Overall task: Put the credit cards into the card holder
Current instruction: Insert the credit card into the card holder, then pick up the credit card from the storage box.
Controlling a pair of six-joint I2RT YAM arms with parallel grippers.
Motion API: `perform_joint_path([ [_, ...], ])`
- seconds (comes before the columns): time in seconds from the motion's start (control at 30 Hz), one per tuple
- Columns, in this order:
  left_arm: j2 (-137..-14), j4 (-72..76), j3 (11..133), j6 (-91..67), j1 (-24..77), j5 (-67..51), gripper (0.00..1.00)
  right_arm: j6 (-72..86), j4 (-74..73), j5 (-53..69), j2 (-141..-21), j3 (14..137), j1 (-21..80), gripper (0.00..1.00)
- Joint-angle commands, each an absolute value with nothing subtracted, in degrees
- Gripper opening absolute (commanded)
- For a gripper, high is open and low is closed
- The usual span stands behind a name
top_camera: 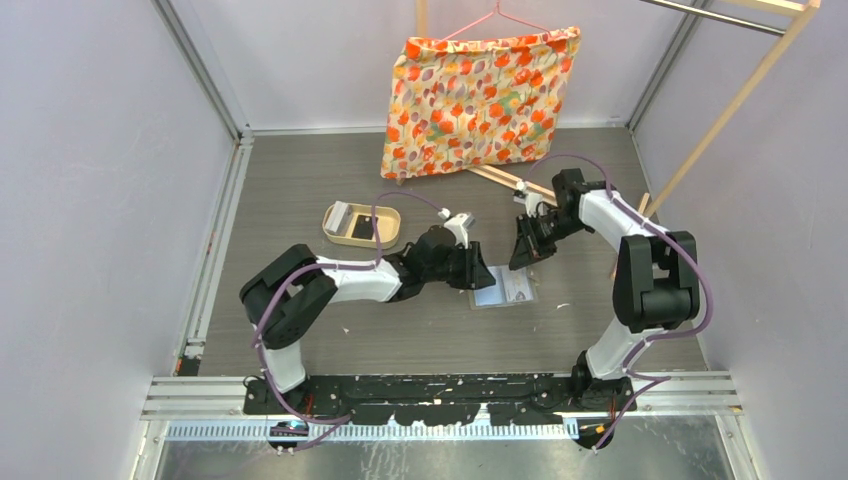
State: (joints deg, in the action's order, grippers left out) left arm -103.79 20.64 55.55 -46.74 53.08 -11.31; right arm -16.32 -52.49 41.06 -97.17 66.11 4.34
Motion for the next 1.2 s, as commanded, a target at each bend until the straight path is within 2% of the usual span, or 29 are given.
perform_joint_path([
  [0.0, -102.36, 23.57, 52.62, -40.51, 51.8, -11.02, 0.34, -11.52, -47.62, 43.37, -98.35, 65.26, 6.94, 0.08],
  [0.13, -104.02, 24.47, 53.01, -37.97, 51.79, -11.83, 0.24, -10.66, -46.89, 41.79, -100.34, 65.69, 8.76, 0.05],
  [0.23, -105.24, 25.12, 53.25, -36.17, 51.84, -11.4, 0.2, -10.4, -46.43, 39.57, -101.42, 65.8, 10.19, 0.04],
  [0.7, -111.21, 37.01, 52.32, -36.23, 52.47, -15.0, 0.19, -11.96, -47.17, 30.61, -106.49, 66.79, 13.89, 0.02],
  [1.17, -112.63, 34.69, 48.94, -39.36, 51.18, -9.34, 0.17, -14.45, -48.79, 21.86, -104.82, 66.56, 13.95, 0.02],
])
